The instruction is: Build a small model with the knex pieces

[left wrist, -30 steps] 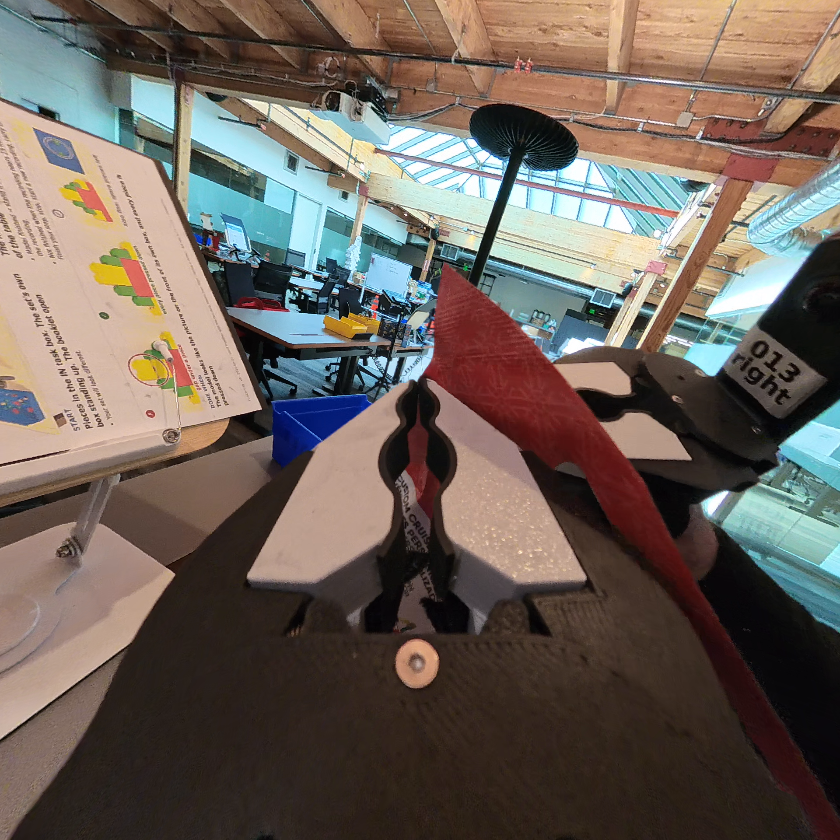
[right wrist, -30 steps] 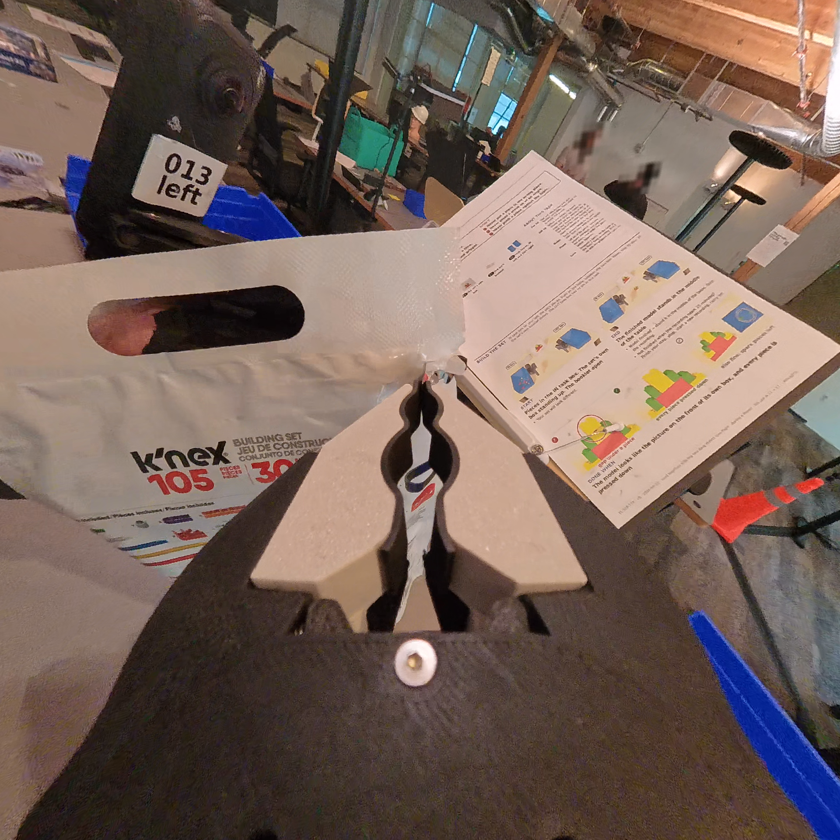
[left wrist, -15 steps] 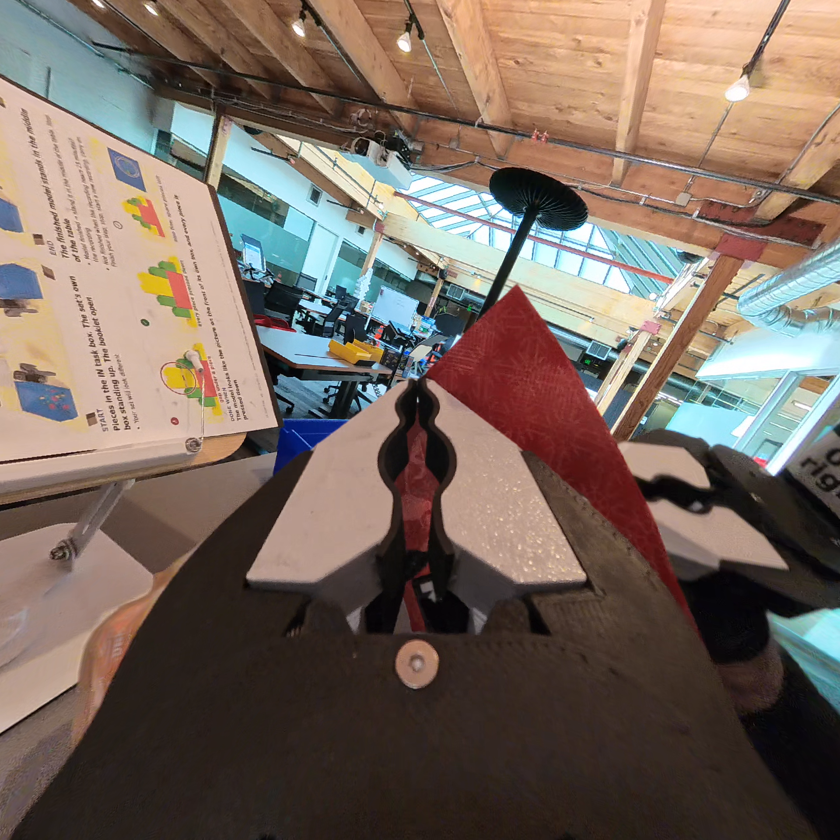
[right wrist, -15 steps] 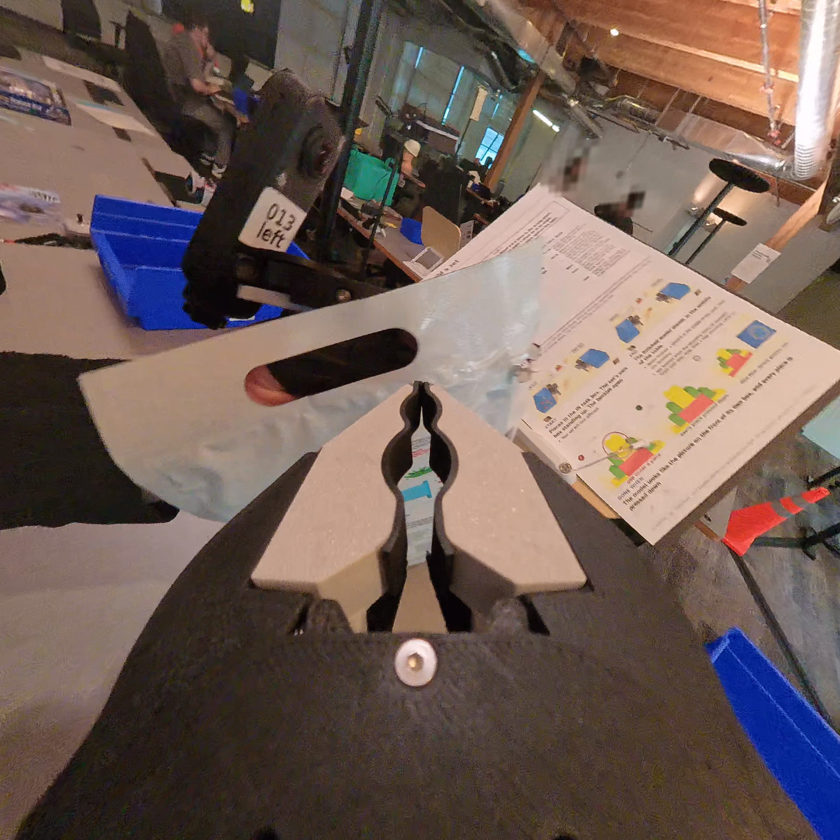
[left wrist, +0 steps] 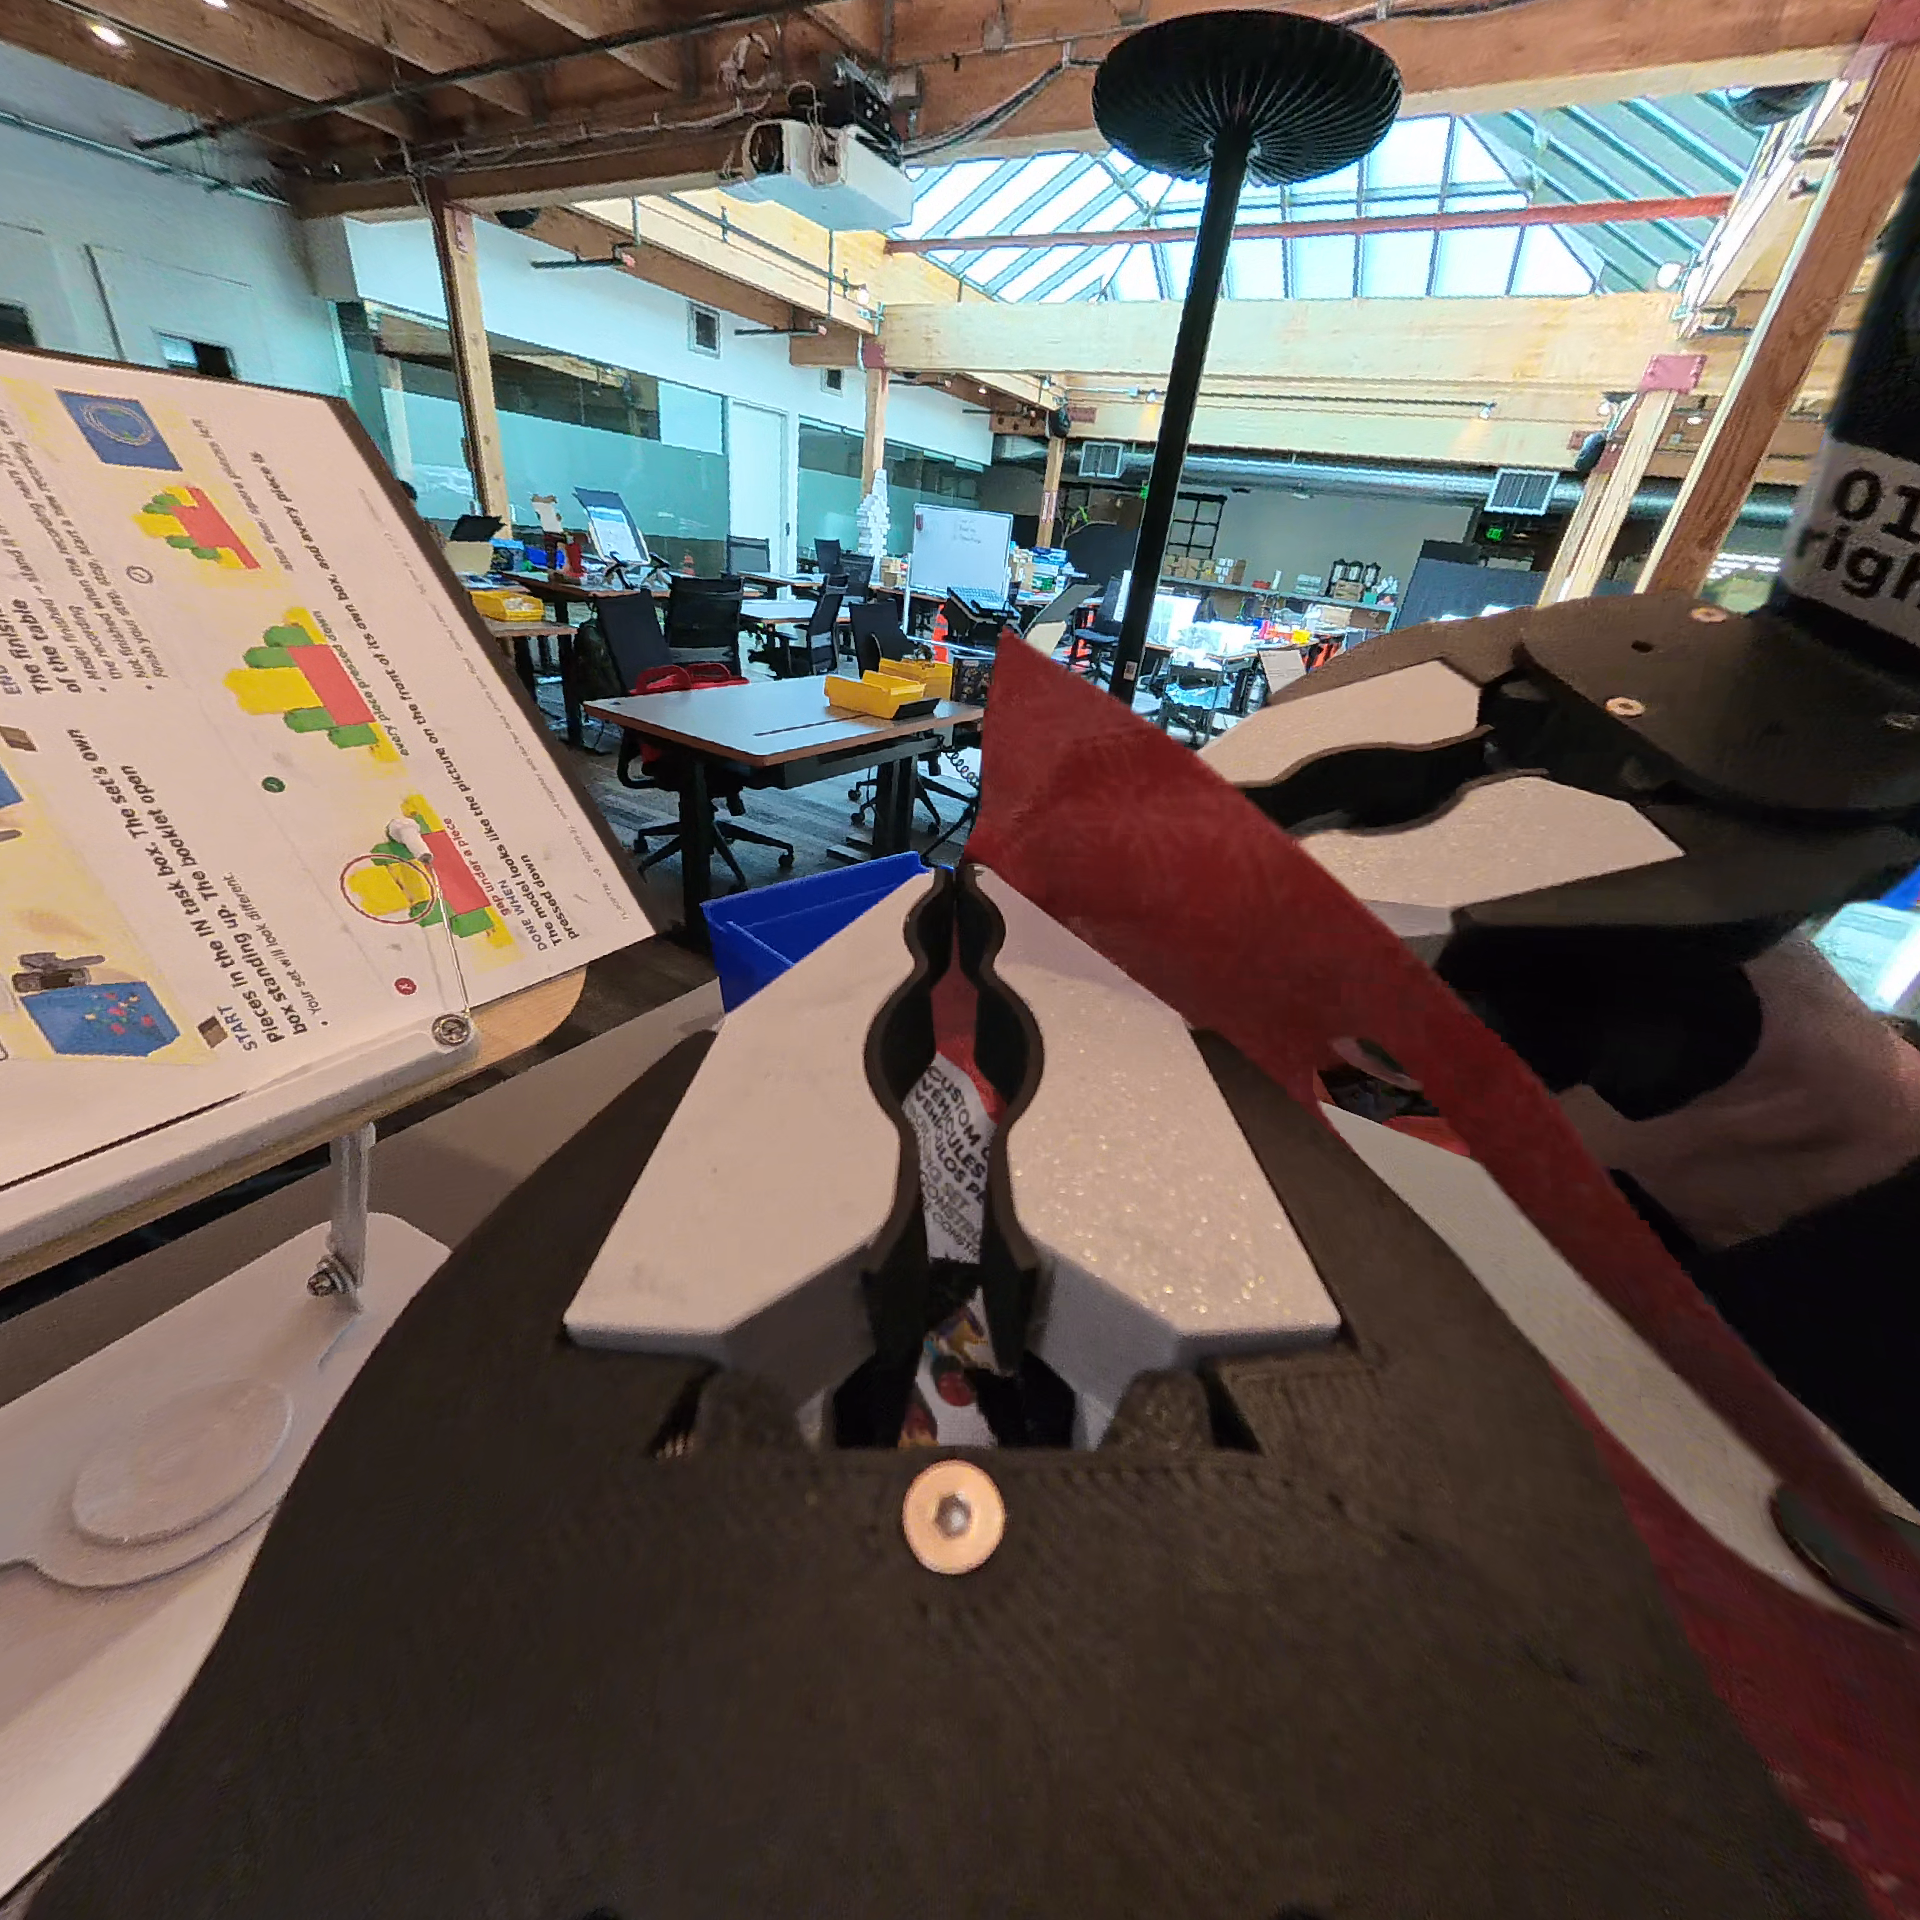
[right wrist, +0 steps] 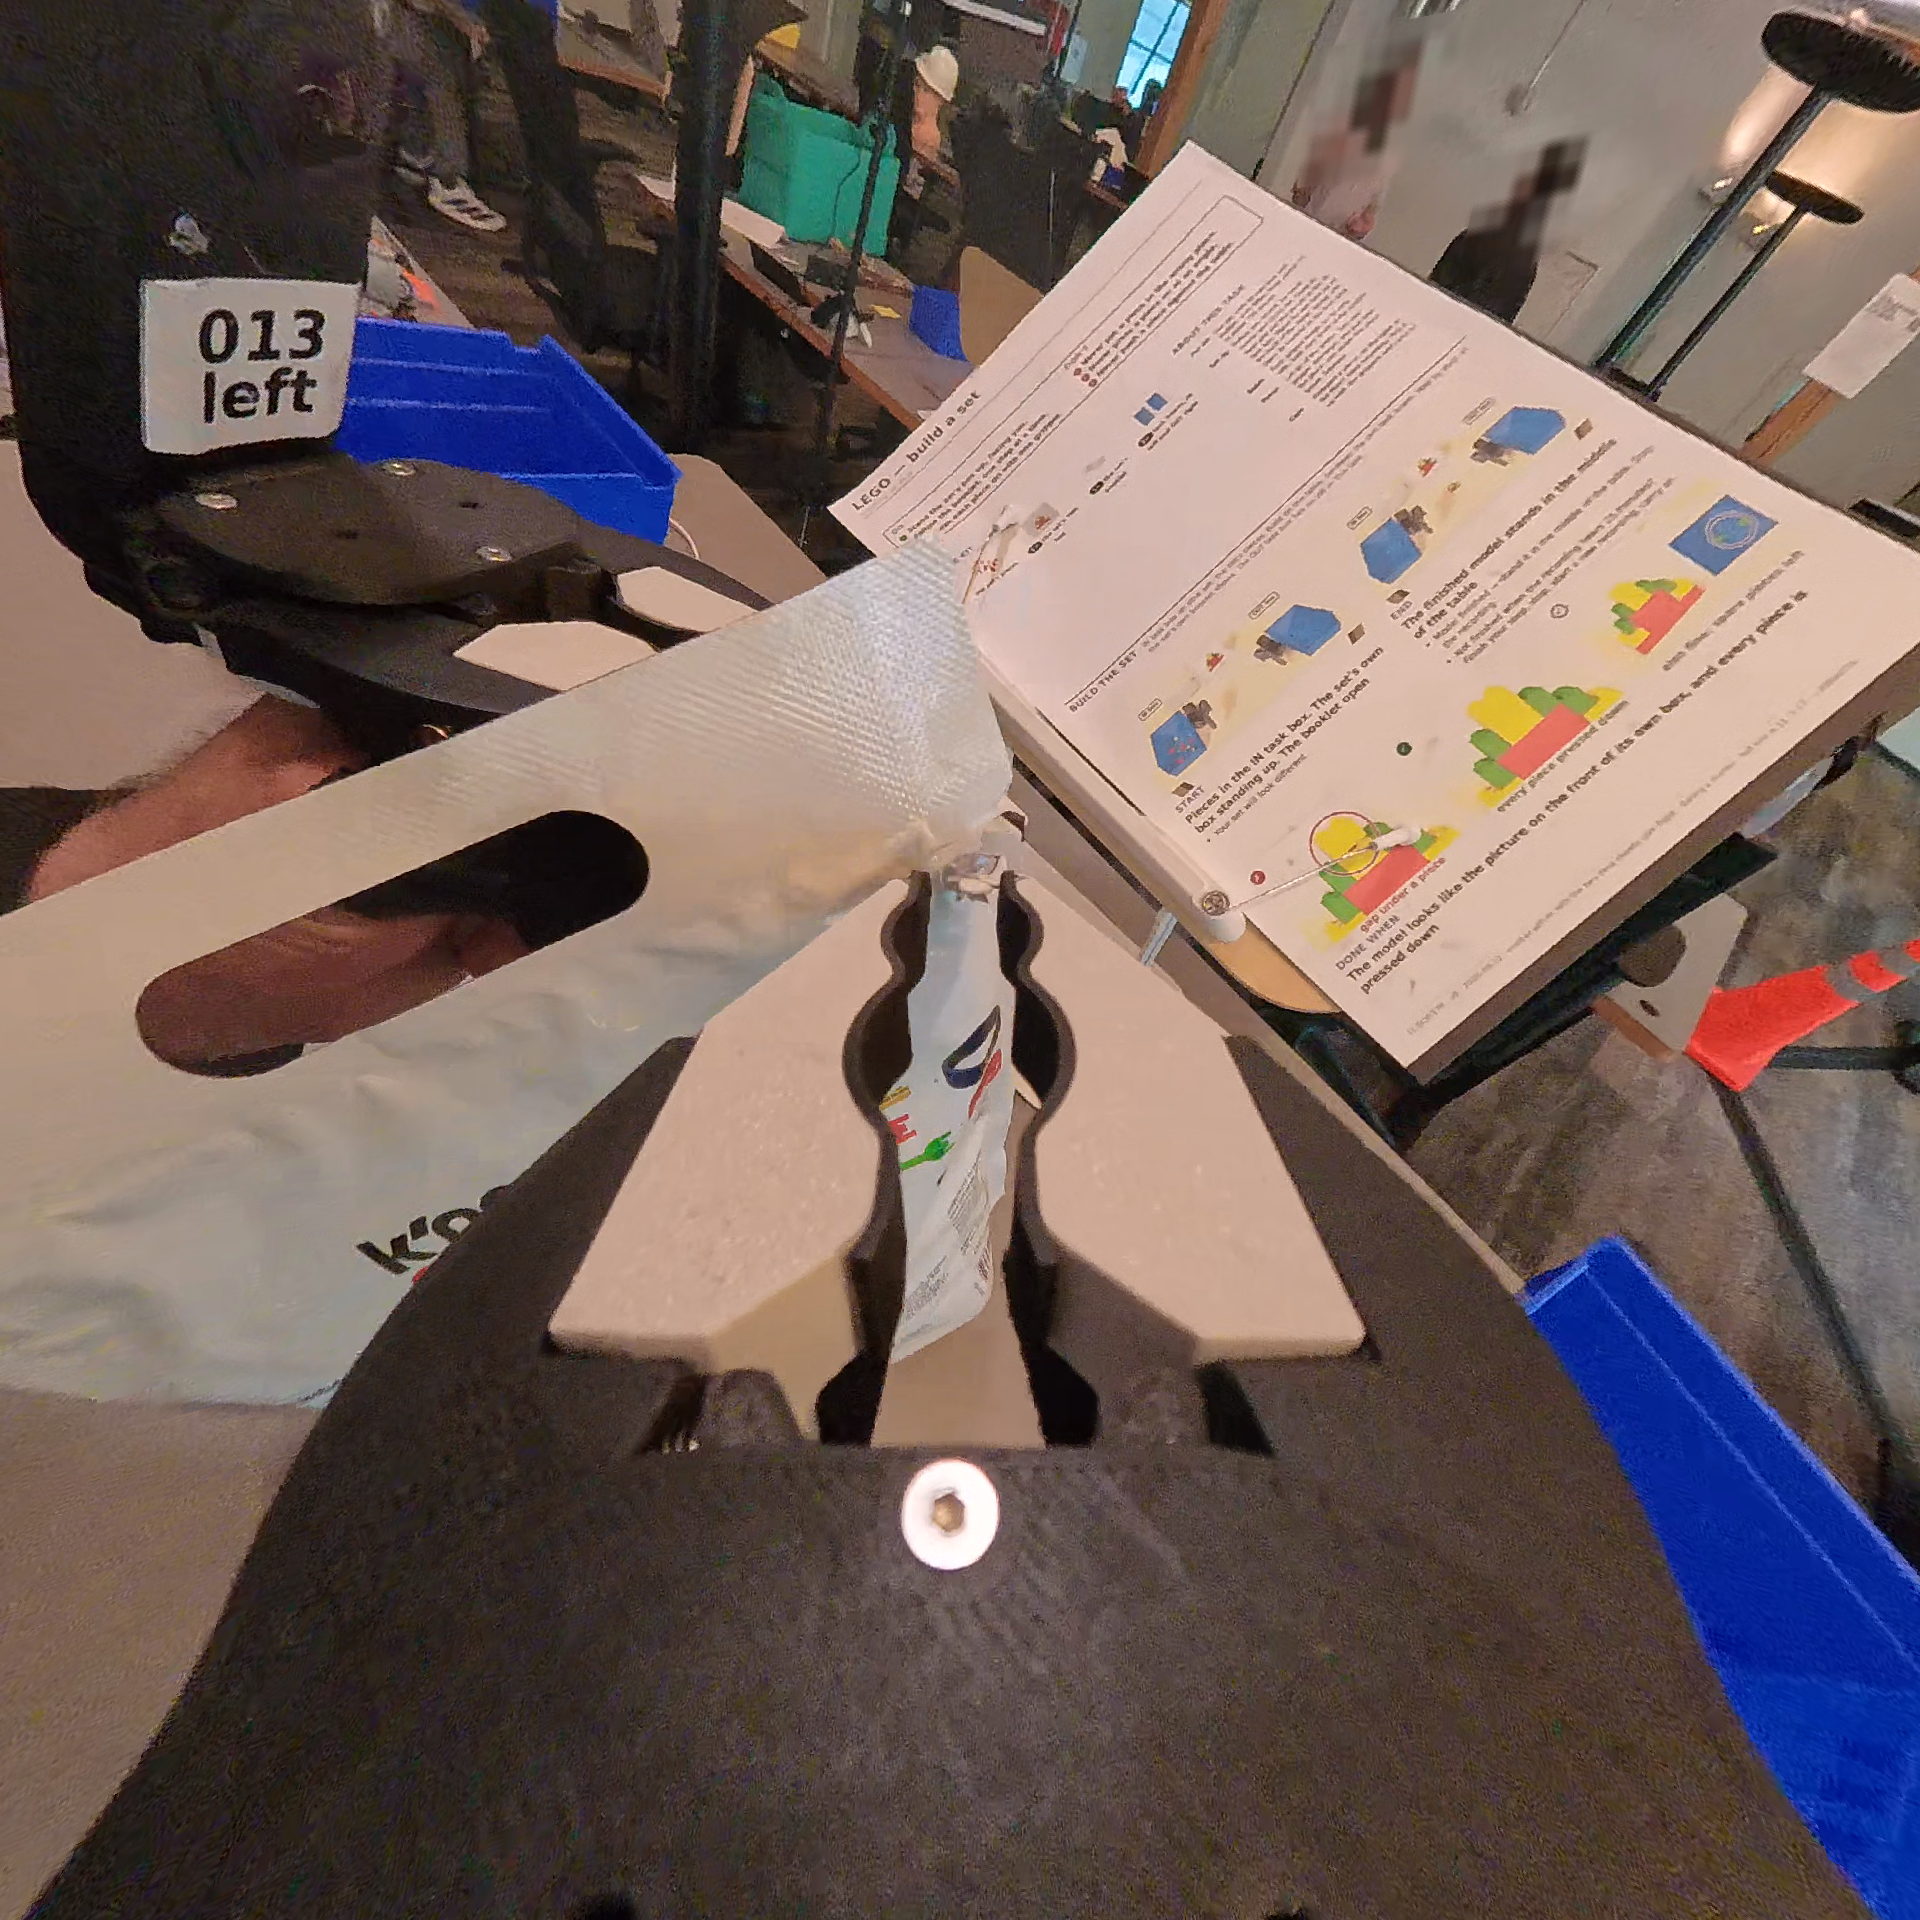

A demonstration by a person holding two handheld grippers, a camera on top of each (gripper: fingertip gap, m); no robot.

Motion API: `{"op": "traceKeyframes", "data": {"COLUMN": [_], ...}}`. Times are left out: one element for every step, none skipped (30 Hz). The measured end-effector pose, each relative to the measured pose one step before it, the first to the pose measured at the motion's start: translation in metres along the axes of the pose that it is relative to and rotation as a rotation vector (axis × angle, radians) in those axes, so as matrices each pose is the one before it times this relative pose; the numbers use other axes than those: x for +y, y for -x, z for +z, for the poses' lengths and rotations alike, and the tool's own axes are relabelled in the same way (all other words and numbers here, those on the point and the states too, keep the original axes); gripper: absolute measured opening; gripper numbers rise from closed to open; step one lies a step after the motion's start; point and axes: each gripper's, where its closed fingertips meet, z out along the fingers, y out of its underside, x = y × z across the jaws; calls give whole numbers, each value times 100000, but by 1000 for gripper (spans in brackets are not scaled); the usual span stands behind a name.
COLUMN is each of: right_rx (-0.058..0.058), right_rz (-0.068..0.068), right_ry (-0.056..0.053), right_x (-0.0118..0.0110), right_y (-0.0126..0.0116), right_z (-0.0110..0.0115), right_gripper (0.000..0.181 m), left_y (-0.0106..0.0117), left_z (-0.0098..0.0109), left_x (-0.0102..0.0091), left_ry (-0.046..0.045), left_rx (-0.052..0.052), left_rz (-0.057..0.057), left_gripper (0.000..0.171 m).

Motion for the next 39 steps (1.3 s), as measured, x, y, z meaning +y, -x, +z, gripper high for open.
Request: {"op": "traceKeyframes", "data": {"right_rx": [-905,-1666,-1177,-977,-659,-894,-410,332,429,301,556,453,416,-112,102,582,-82,-42,838,1065,777,580,301,6,-109,116,478,1007,801,106,46,-76,-612,-805,-1083,-1233,-870,-732,-1157], "right_rz": [2004,2588,3074,2365,2214,2429,2243,2198,1344,-751,-2730,-3406,-2487,-1613,-2078,-2203,-578,83,-878,-1884,-2328,-2974,-4110,-3401,-1667,-1167,-1612,-2016,-1562,-752,-54,340,266,104,-1,-487,-1029,-813,143], "right_ry": [-662,-1570,-1913,-1977,-2239,-2426,-1863,-763,-392,191,1294,1600,750,1146,1080,-314,-599,-841,-642,143,578,574,1323,2014,1403,811,827,784,340,196,445,538,230,146,749,1311,864,444,801], "right_x": [217,60,-27,-44,-77,-83,-33,25,-30,17,140,148,14,105,147,-45,-80,-94,-76,-26,-14,-76,-8,90,19,1,39,17,-58,-75,1,48,29,38,92,142,83,32,65], "right_y": [-111,69,27,21,-28,13,-68,-176,-125,21,85,142,102,80,37,-35,16,1,-86,-73,27,90,161,130,62,-28,-61,-95,-27,18,-36,-74,-19,15,63,102,79,35,45], "right_z": [-161,-158,-165,-179,-155,-115,-132,-132,-72,-27,20,48,44,57,24,-51,-25,-33,-87,-80,-33,-14,-18,-10,-19,-24,-43,-80,-109,-74,-17,-17,-11,10,28,46,27,29,62], "right_gripper": [2,0,0,0,0,0,0,0,16,21,18,14,11,8,0,0,0,0,2,5,8,10,9,6,4,2,2,3,4,3,3,4,4,3,3,2,0,0,0], "left_y": [-104,-186,-211,-138,-152,-133,-83,-53,-73,-137,-112,-29,19,-23,-89,-71,-40,-27,-72,-49,-11,-73,-44,20,-15,-86,-43,-80,-112,-70,-17,-23,-30,-6,-18,2,-1,-11,-9], "left_z": [80,119,114,59,57,28,36,50,60,33,8,-10,-9,-26,-12,21,9,-17,-1,5,-4,22,18,-1,33,48,71,81,38,13,35,64,37,12,36,23,-27,-29,-23], "left_x": [-23,10,21,-14,-45,-124,-71,61,162,101,19,4,-9,-53,-102,-32,-44,-50,-29,11,61,100,37,27,35,35,61,37,-74,-89,6,69,27,21,99,168,58,0,87], "left_ry": [-194,-43,38,-51,-88,-548,-261,391,663,130,-327,-247,-68,-46,-225,85,94,180,42,114,372,638,279,41,64,313,774,554,-348,-420,273,580,206,100,847,1415,706,224,518], "left_rx": [-708,377,690,127,279,469,745,434,161,343,544,319,-138,-112,390,204,-156,-69,705,457,-218,-88,37,145,296,-63,-689,38,906,671,-87,-245,17,288,157,-377,-484,296,1042], "left_rz": [769,52,319,948,374,-296,-670,-197,399,-54,-1110,-950,198,434,-80,-39,720,388,-387,-594,306,868,146,-765,-693,768,1474,763,-782,-1040,112,760,290,-237,727,2237,1857,246,-391], "left_gripper": [0,0,0,0,0,0,0,0,0,0,0,0,0,0,0,0,0,0,0,0,0,0,0,0,0,0,0,0,0,0,0,0,0,0,0,0,0,0,0]}}
